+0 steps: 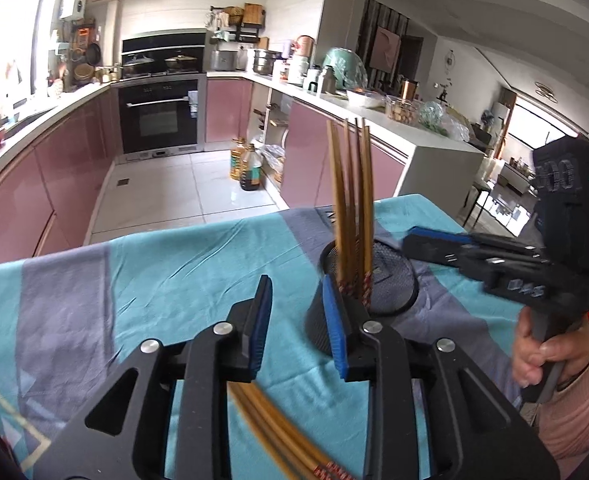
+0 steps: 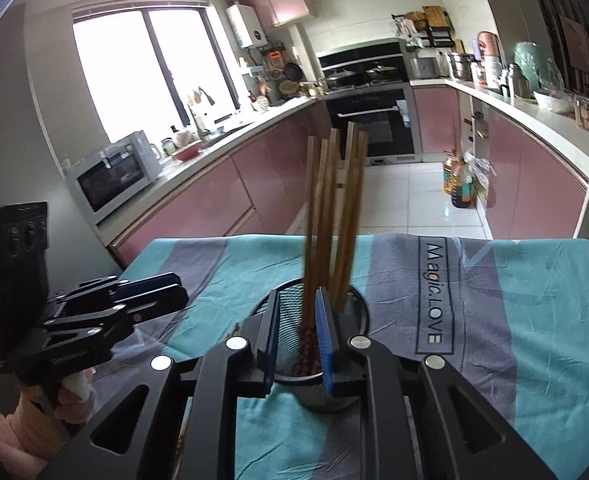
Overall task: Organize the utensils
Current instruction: 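Move both open tools back to the remaining chopsticks on the cloth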
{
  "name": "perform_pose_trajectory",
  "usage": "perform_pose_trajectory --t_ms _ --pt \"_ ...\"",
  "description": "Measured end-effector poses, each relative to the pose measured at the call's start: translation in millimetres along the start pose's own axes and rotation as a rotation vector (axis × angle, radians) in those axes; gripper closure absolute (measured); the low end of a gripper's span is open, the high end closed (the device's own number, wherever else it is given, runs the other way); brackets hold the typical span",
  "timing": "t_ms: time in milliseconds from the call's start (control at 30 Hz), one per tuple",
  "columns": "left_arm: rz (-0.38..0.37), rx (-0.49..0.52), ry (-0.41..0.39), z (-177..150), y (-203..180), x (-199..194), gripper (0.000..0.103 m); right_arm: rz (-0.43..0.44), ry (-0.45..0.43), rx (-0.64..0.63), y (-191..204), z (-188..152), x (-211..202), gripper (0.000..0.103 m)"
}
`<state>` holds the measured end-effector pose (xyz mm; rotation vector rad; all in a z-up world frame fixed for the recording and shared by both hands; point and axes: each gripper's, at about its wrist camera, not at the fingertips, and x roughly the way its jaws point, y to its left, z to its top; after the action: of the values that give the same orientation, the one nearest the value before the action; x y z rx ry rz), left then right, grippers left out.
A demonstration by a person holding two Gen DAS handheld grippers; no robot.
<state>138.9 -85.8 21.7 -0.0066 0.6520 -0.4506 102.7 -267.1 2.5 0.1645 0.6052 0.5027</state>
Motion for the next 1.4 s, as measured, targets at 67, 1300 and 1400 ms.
perform_pose_trajectory --t_ms 67,1300,1400 --pt "0.019 -0.016 -0.002 -11.9 7.6 -9.0 0.068 0.018 -0.014 -0.023 8.6 -4.6 -9.2 0.080" --pt "0.129 -0.060 0.261 -128.4 18.0 25.2 0.064 0.099 0.302 -0.059 57.1 -96.8 66.2 0.072" --pt "0.145 -0.054 0.263 -128.3 18.2 25.9 0.070 0.095 0.306 -0.071 60.0 -97.3 69.1 0.072"
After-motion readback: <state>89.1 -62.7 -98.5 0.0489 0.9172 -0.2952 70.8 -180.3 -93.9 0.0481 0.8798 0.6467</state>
